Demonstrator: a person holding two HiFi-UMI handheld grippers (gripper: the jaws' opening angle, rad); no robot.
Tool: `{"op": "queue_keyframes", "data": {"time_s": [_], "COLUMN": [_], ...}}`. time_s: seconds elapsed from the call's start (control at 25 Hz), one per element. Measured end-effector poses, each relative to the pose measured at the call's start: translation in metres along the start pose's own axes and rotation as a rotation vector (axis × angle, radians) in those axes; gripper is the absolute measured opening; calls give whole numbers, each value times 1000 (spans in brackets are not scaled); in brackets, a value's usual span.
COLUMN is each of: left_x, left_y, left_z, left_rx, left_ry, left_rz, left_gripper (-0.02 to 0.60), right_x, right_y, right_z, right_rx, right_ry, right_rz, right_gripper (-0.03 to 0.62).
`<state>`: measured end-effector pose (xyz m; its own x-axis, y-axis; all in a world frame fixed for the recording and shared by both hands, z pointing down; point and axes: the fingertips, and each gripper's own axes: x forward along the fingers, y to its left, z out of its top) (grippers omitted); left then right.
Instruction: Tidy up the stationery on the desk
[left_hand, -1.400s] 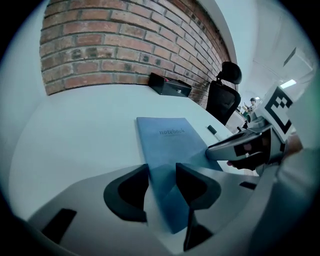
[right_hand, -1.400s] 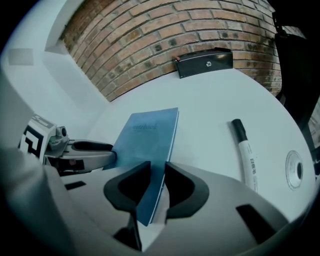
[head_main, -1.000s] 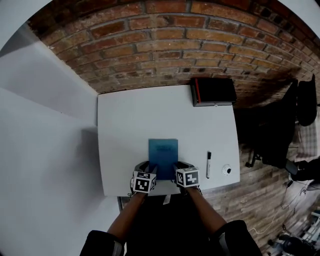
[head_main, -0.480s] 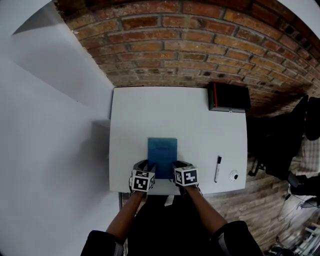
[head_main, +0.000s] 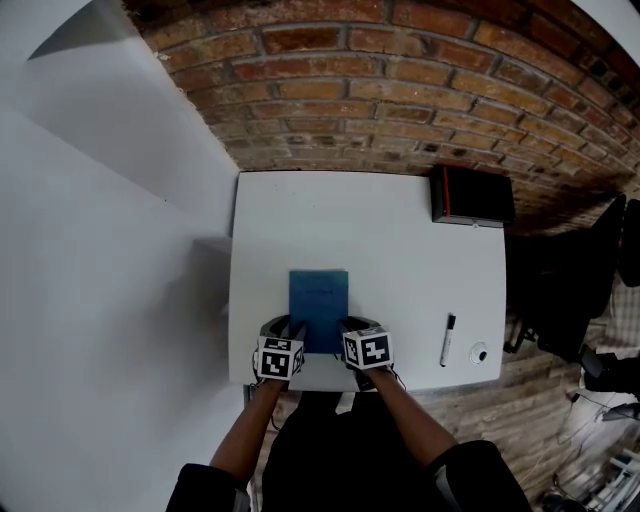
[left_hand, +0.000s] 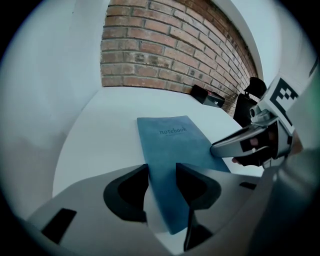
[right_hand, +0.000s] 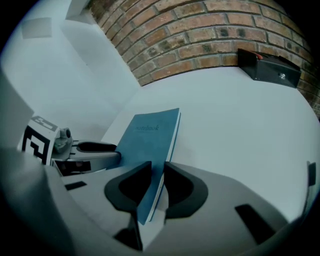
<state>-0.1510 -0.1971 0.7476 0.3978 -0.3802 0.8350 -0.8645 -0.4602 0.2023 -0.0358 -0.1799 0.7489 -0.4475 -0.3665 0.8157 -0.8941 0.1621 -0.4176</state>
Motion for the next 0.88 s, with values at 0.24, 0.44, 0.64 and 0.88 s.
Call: {"op": "queue_keyframes", "data": {"time_s": [0.24, 0.44, 0.64, 0.88], "left_x": [-1, 0, 1, -8], "left_y": [15, 16, 16, 10], "left_z": [2, 1, 1, 9], "left_rx": [6, 5, 14, 110], "left_ry": [8, 6, 8, -37], "left_rz": [-3, -10, -19, -4], "left_gripper": [181, 183, 183, 183], "right_x": [9, 13, 15, -12], "right_y": [9, 8, 9, -7], "right_z": [5, 3, 4, 7], "right_rx": [0, -1, -35, -47], "right_ry": [1, -5, -22, -134], "right_rz": [0, -7, -33, -88], "right_gripper": [92, 92, 94, 94]}}
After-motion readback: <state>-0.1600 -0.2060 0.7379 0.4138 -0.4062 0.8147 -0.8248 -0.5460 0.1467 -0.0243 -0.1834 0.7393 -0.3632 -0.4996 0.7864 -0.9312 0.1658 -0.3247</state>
